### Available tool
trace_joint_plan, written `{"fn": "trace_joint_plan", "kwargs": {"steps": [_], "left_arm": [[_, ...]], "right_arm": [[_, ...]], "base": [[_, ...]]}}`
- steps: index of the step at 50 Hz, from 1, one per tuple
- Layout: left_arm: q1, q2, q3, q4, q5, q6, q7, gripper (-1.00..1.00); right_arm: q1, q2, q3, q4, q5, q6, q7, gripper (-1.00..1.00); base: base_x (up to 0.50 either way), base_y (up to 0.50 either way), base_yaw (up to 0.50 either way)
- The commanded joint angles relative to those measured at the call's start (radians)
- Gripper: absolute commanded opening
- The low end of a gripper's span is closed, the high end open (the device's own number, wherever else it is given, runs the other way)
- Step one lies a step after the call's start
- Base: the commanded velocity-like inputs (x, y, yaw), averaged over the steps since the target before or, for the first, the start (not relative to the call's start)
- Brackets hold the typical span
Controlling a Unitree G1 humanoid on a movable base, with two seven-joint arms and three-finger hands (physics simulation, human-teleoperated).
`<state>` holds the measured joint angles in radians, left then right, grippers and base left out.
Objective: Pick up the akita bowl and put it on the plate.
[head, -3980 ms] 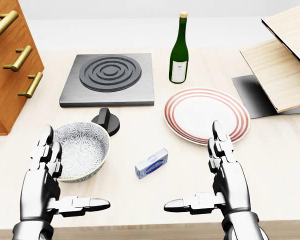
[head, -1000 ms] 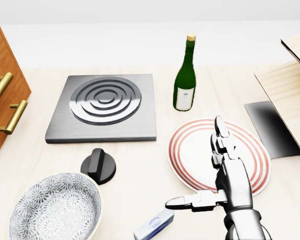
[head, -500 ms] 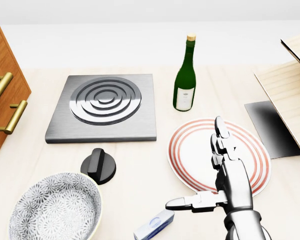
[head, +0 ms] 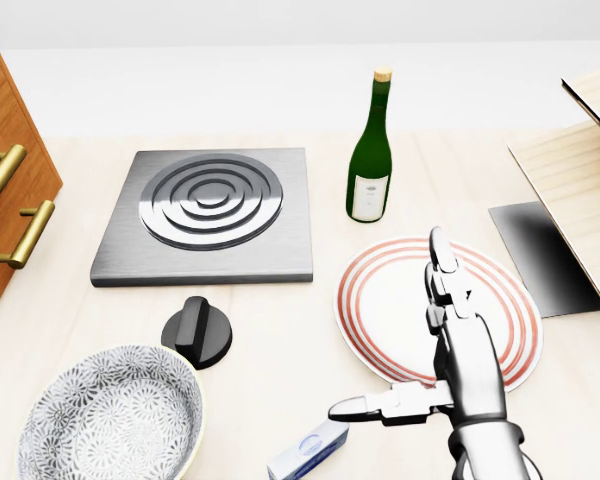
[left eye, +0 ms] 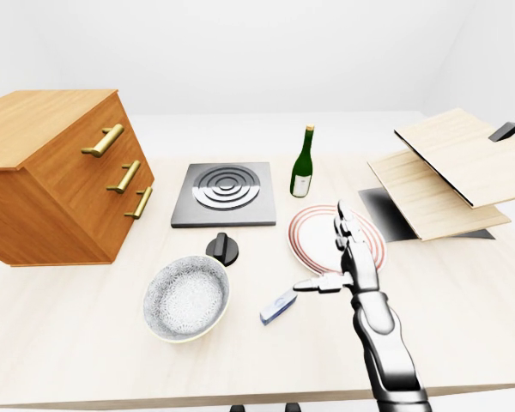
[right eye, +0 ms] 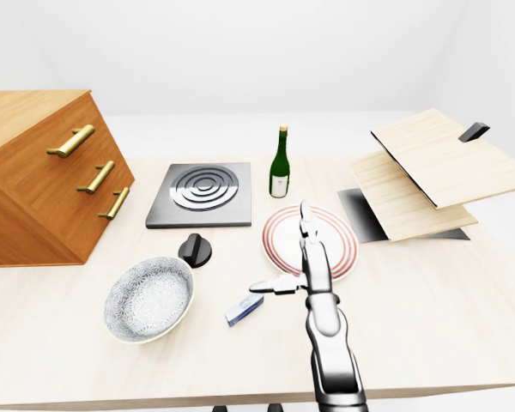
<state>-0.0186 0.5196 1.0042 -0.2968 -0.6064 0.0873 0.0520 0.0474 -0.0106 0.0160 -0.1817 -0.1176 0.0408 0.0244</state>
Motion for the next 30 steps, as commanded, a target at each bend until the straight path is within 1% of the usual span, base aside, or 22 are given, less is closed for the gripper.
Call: {"fn": "trace_joint_plan", "kwargs": {"steps": [1, 5, 6, 9, 14, 16, 17, 21, 22, 23, 27, 28, 30], "left_arm": [[0.000, 0.002, 0.004, -0.010, 0.004, 0.000, 0.002, 1.00], [-0.007, 0.003, -0.004, 0.008, 0.015, 0.000, 0.001, 1.00], [-0.008, 0.004, -0.005, 0.011, 0.014, 0.000, 0.002, 1.00], [-0.011, 0.011, -0.006, 0.016, 0.014, 0.000, 0.011, 1.00], [-0.016, 0.016, -0.010, 0.027, 0.013, 0.000, 0.020, 1.00], [-0.016, 0.017, -0.011, 0.025, 0.013, 0.000, 0.022, 1.00], [-0.016, 0.017, -0.011, 0.024, 0.012, 0.000, 0.022, 1.00], [-0.017, 0.016, -0.013, 0.026, 0.018, 0.000, 0.022, 1.00], [-0.016, 0.015, -0.015, 0.026, 0.024, 0.000, 0.021, 1.00], [-0.016, 0.015, -0.015, 0.026, 0.025, 0.000, 0.021, 1.00], [-0.018, 0.013, -0.019, 0.033, 0.029, 0.000, 0.020, 1.00], [-0.019, 0.012, -0.021, 0.036, 0.031, 0.000, 0.019, 1.00], [-0.017, 0.010, -0.022, 0.037, 0.031, 0.000, 0.017, 1.00]], "right_arm": [[-0.018, 0.003, 0.018, -0.066, -0.098, 0.047, -0.037, 1.00], [-0.031, 0.003, 0.022, -0.089, -0.122, 0.047, -0.041, 1.00], [-0.035, -0.007, 0.037, -0.104, -0.191, 0.047, -0.061, 1.00], [-0.048, -0.004, 0.040, -0.122, -0.254, 0.047, -0.073, 1.00], [-0.079, -0.007, 0.044, -0.078, -0.339, 0.047, -0.100, 1.00], [-0.099, -0.010, 0.056, -0.066, -0.417, 0.047, -0.131, 1.00], [-0.099, -0.008, 0.054, -0.065, -0.422, 0.047, -0.130, 1.00], [-0.135, 0.010, 0.082, -0.081, -0.560, 0.047, -0.134, 1.00], [-0.145, 0.014, 0.088, -0.087, -0.610, 0.047, -0.159, 1.00], [-0.145, 0.017, 0.087, -0.088, -0.615, 0.047, -0.159, 1.00], [-0.176, 0.010, 0.123, -0.085, -0.775, 0.047, -0.168, 1.00], [-0.178, 0.008, 0.120, -0.055, -0.781, 0.047, -0.164, 1.00], [-0.193, 0.021, 0.102, -0.036, -0.808, 0.047, -0.207, 1.00]], "base": [[0.00, 0.00, 0.00], [0.00, 0.00, 0.00], [0.00, 0.00, 0.00], [0.00, 0.00, 0.00], [0.00, 0.00, 0.00], [0.00, 0.00, 0.00], [0.00, 0.00, 0.00], [0.00, 0.00, 0.00], [0.00, 0.00, 0.00], [0.00, 0.00, 0.00], [0.00, 0.00, 0.00], [0.00, 0.00, 0.00], [0.00, 0.00, 0.00]]}}
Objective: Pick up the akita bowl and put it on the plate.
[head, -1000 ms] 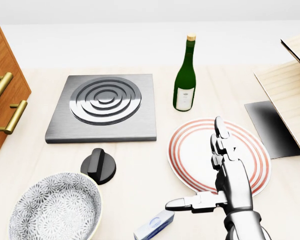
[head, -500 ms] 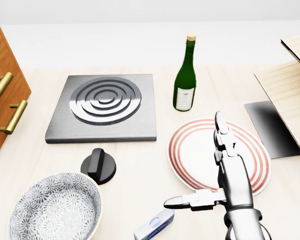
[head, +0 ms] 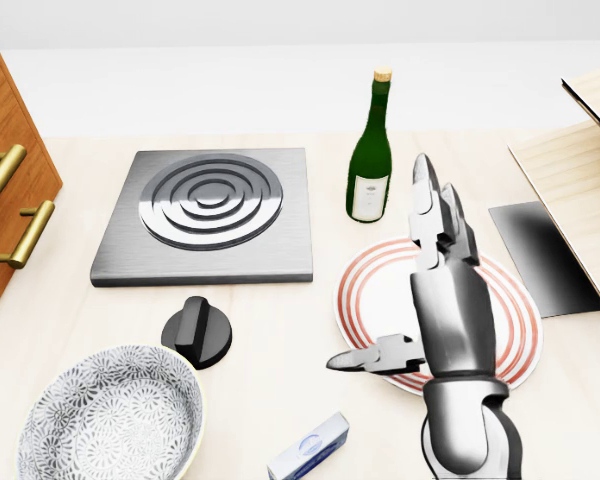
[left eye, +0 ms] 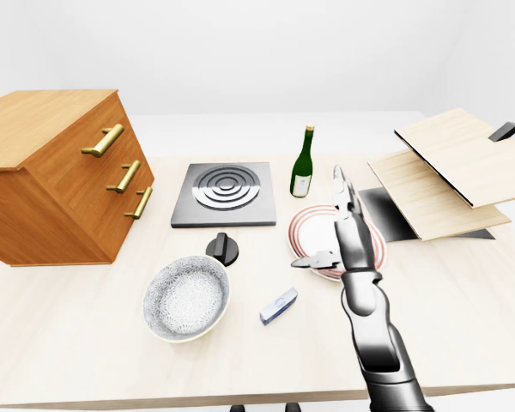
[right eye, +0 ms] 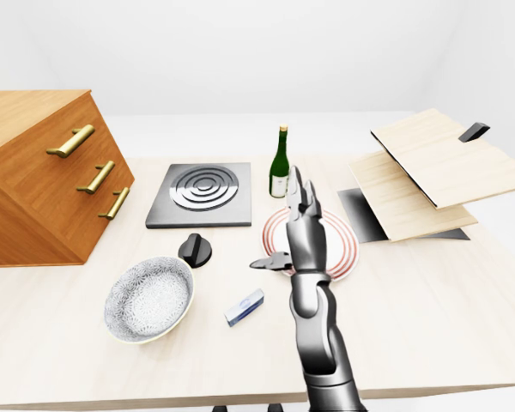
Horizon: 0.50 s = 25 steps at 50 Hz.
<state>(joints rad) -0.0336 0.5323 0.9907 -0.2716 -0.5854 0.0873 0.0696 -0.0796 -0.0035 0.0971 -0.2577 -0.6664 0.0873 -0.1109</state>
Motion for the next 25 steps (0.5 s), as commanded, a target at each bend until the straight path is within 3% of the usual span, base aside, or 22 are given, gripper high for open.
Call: {"fn": "trace_joint_plan", "kwargs": {"steps": [1, 3, 12, 25], "left_arm": [[0.000, -0.004, -0.008, 0.008, 0.010, 0.000, -0.002, 1.00], [-0.001, -0.003, -0.008, 0.009, 0.010, 0.000, -0.001, 1.00], [-0.006, -0.008, -0.030, 0.054, 0.026, 0.000, -0.005, 1.00], [-0.001, -0.011, -0.024, 0.042, 0.032, 0.000, -0.007, 1.00]], "right_arm": [[-0.063, -0.003, 0.035, 0.054, -0.290, 0.000, -0.055, 1.00], [-0.054, -0.003, 0.040, 0.049, -0.362, 0.000, -0.082, 1.00], [-0.078, 0.010, 0.026, 0.074, -0.419, 0.000, -0.092, 1.00], [-0.087, 0.019, 0.046, 0.031, -0.603, 0.000, -0.033, 1.00]], "base": [[0.00, 0.00, 0.00], [0.00, 0.00, 0.00], [0.00, 0.00, 0.00], [0.00, 0.00, 0.00]]}}
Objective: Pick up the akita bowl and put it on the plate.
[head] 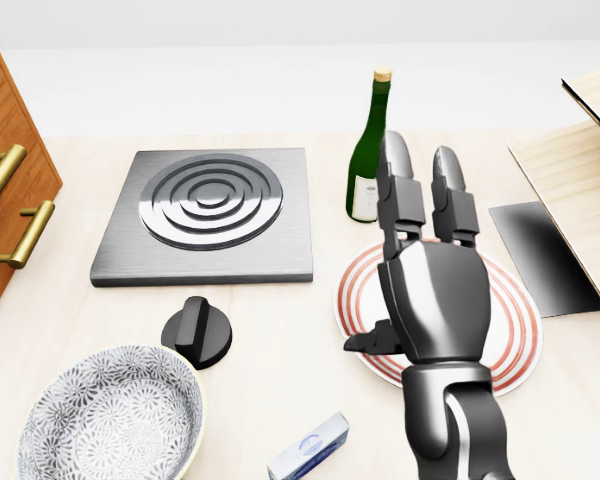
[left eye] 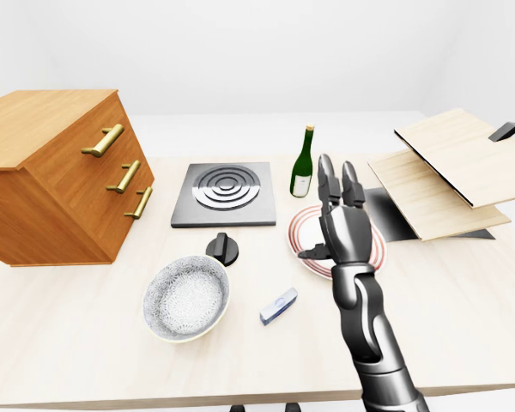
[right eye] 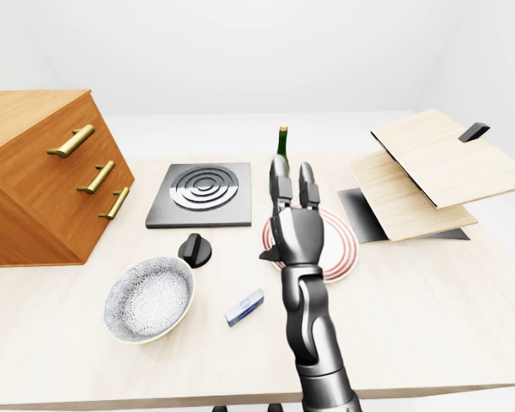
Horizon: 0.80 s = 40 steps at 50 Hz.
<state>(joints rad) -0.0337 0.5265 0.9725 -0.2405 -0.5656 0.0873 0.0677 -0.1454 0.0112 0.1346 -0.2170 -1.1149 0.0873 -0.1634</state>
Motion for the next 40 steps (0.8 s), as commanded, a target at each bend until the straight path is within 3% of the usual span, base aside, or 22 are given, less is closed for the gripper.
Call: {"fn": "trace_joint_plan", "kwargs": {"steps": [1, 10, 40], "left_arm": [[-0.001, -0.006, -0.009, 0.015, 0.014, 0.000, -0.006, 1.00], [0.009, 0.001, 0.013, -0.028, -0.008, 0.000, 0.006, 1.00], [0.003, 0.008, 0.033, -0.052, -0.013, 0.000, 0.007, 1.00]], "right_arm": [[-0.022, 0.006, 0.008, -0.012, -0.165, 0.000, 0.026, 1.00], [-0.038, 0.000, 0.019, -0.025, -0.342, 0.000, 0.084, 1.00], [-0.060, 0.010, 0.003, -0.022, -0.418, 0.000, 0.127, 1.00]], "base": [[0.00, 0.00, 0.00], [0.00, 0.00, 0.00], [0.00, 0.00, 0.00]]}}
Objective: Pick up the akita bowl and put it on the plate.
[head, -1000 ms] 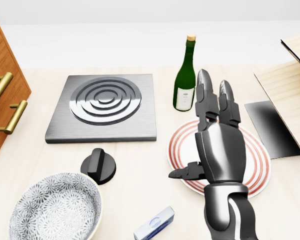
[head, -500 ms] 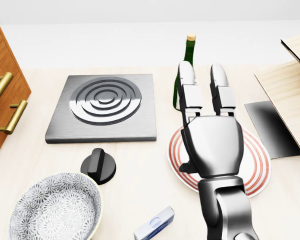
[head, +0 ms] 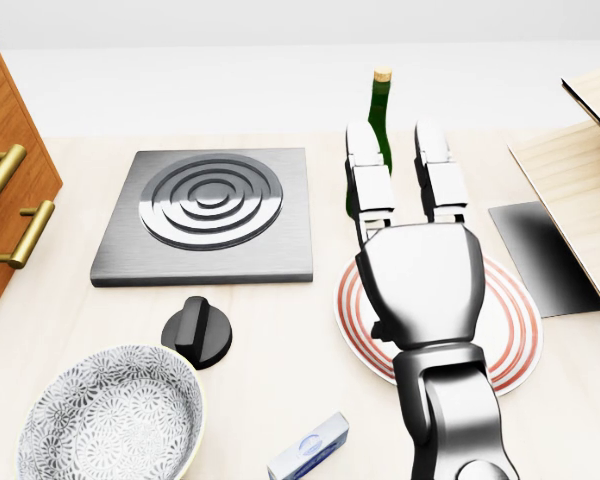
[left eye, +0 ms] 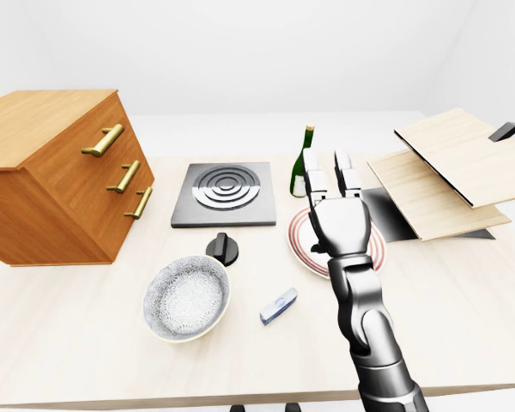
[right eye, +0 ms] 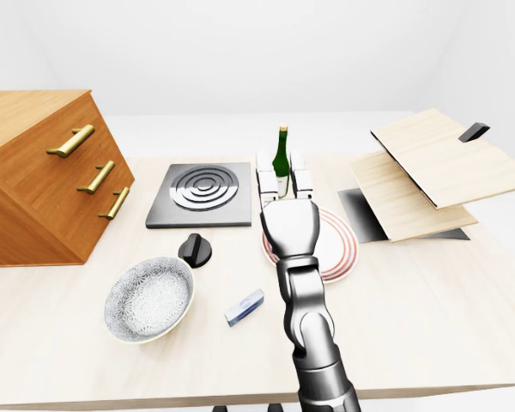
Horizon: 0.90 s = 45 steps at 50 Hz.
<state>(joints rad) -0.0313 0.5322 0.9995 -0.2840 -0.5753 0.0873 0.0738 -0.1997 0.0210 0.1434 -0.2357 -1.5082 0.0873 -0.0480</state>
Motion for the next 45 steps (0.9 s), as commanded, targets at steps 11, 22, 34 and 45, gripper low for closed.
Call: {"fn": "trace_joint_plan", "kwargs": {"steps": [11, 22, 34, 45], "left_arm": [[0.001, -0.001, 0.002, -0.008, 0.005, 0.000, -0.005, 1.00], [0.000, -0.002, 0.003, -0.008, 0.006, 0.000, -0.005, 1.00], [0.001, -0.001, 0.003, -0.008, 0.007, 0.000, -0.006, 1.00], [0.001, -0.001, 0.002, -0.008, 0.013, 0.000, -0.014, 1.00]], "right_arm": [[0.000, 0.000, -0.012, -0.001, 0.012, 0.000, 0.016, 1.00], [0.000, -0.001, -0.010, -0.001, 0.013, 0.000, 0.016, 1.00], [0.012, 0.001, -0.007, -0.004, -0.015, 0.000, 0.026, 1.00], [0.143, 0.020, 0.101, -0.172, -0.113, 0.000, 0.136, 1.00]], "base": [[0.00, 0.00, 0.00], [0.00, 0.00, 0.00], [0.00, 0.00, 0.00], [0.00, 0.00, 0.00]]}}
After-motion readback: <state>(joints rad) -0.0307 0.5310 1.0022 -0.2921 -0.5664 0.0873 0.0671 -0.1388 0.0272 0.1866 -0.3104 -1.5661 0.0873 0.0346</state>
